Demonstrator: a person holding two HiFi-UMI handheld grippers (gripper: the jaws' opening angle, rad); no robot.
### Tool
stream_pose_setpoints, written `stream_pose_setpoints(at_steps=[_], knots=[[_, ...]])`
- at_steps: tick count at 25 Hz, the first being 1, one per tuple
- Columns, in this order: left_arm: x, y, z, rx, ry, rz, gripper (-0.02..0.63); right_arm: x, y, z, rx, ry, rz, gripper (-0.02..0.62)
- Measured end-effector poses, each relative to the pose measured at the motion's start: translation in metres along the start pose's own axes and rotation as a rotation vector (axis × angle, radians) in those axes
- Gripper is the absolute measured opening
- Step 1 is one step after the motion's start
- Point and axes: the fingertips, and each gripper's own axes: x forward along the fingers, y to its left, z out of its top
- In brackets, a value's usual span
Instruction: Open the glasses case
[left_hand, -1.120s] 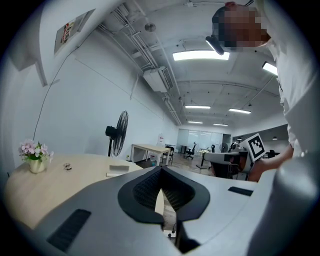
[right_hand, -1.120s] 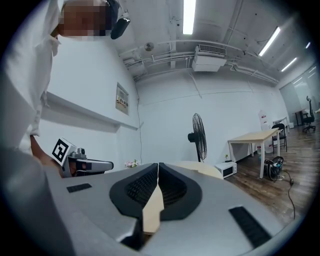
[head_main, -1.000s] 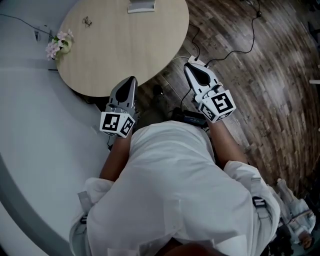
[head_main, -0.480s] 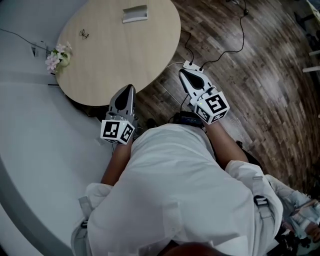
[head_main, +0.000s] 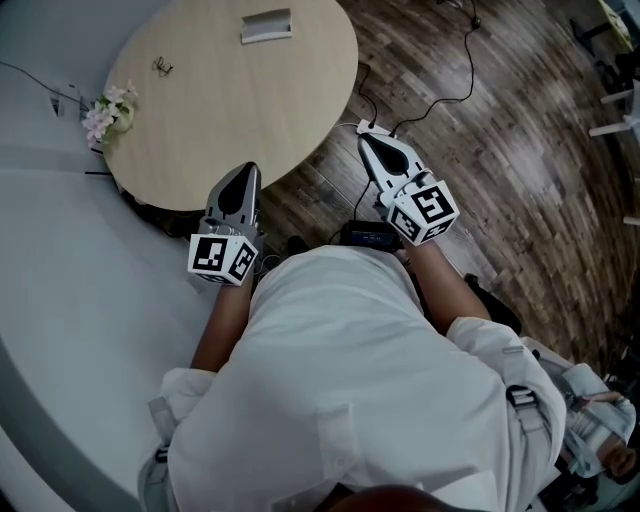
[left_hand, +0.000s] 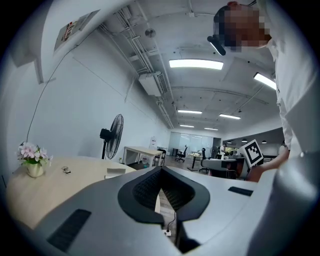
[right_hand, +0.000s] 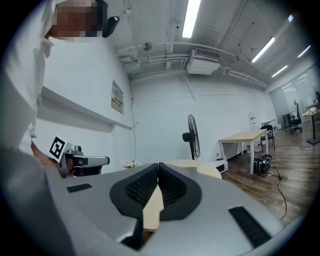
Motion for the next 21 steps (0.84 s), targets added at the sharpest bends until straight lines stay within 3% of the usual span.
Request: stream_pose_setpoints(at_steps=[15,21], knots=[[-0.0020,-0.0008,-0.0046,-0.057,0.007,-0.042,0.012,0.0030,0.0093,-0.0006,0.019,-0.006,0.001,0.025],[0.0008,-0.0036,-0.0068,-0.046,0.007,-0.038,0.012,-0.0005,0.0034,-0.0032,0.027,-0.013,-0.011,0.025]])
